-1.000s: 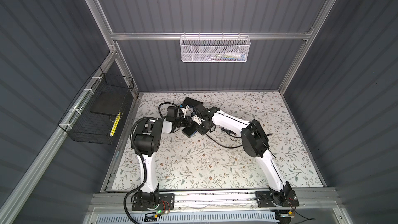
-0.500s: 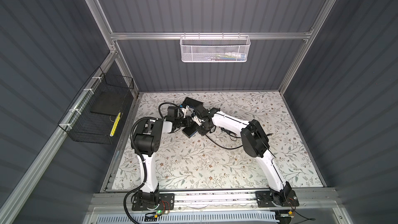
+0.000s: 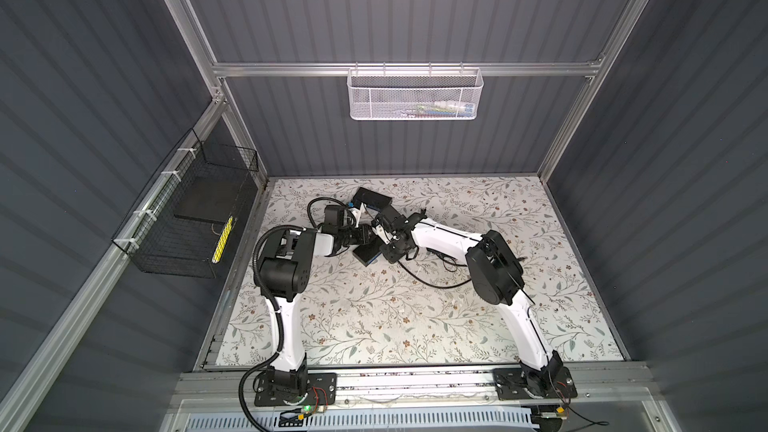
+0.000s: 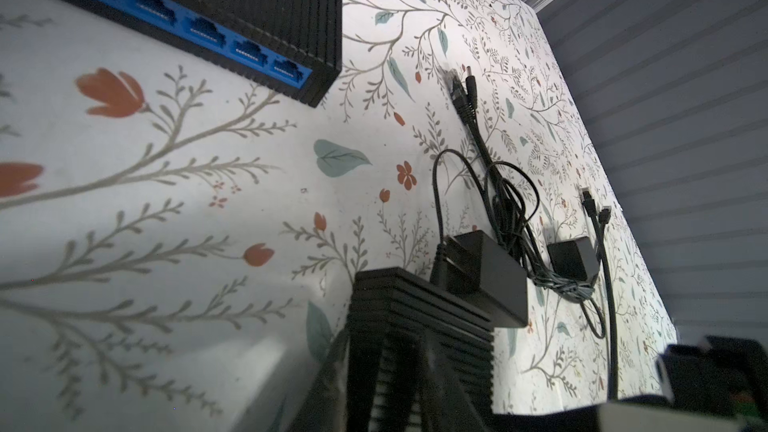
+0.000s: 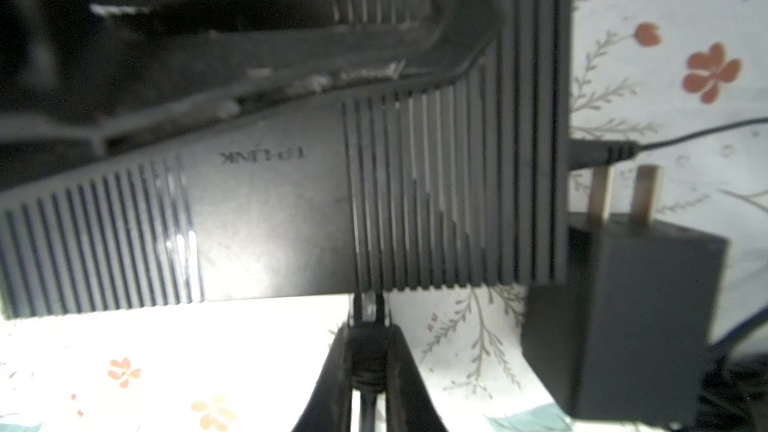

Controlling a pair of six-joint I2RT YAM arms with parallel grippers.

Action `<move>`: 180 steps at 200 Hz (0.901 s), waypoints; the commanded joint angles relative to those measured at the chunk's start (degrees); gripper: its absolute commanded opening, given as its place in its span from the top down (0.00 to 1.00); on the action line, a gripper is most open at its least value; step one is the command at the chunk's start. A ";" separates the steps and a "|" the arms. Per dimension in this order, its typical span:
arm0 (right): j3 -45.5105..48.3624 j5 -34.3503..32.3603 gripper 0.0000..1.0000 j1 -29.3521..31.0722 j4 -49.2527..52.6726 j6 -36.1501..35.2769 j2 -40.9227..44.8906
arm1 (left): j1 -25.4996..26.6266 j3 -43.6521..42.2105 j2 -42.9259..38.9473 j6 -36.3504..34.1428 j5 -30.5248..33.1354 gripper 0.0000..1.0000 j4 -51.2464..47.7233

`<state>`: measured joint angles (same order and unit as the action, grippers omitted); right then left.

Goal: Insert the plug into the switch port

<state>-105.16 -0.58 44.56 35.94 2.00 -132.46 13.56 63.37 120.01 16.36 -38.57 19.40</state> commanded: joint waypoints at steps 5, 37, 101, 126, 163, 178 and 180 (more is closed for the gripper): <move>0.29 -0.61 0.85 0.20 -20.24 -0.24 2.95 | 6.92 -4.57 4.78 1.25 -8.90 0.72 -19.79; -1.66 -0.49 0.87 0.10 -20.27 -0.15 2.36 | 6.94 -5.02 4.63 1.45 -8.94 0.72 -19.51; -7.82 0.46 0.91 -0.07 -19.82 -0.28 -0.15 | 7.95 -5.64 4.84 1.94 -9.02 0.72 -19.09; -9.32 1.01 0.92 -0.04 -19.87 0.19 -0.65 | 8.49 -5.72 5.60 3.22 -9.81 0.72 -17.34; -11.09 1.53 0.93 0.00 -19.81 1.06 -2.61 | 9.16 -5.65 5.99 3.81 -10.34 0.72 -16.43; -11.22 1.63 0.93 -0.04 -20.24 1.09 -2.63 | 9.38 -5.98 6.00 4.11 -10.33 0.73 -15.93; -11.34 1.57 0.92 -0.03 -20.28 1.12 -2.62 | 9.44 -6.03 6.02 4.12 -10.37 0.72 -15.90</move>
<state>-110.28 -0.56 44.34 41.34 2.28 -134.54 14.06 63.09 120.29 17.82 -38.54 20.97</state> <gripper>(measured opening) 0.138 0.278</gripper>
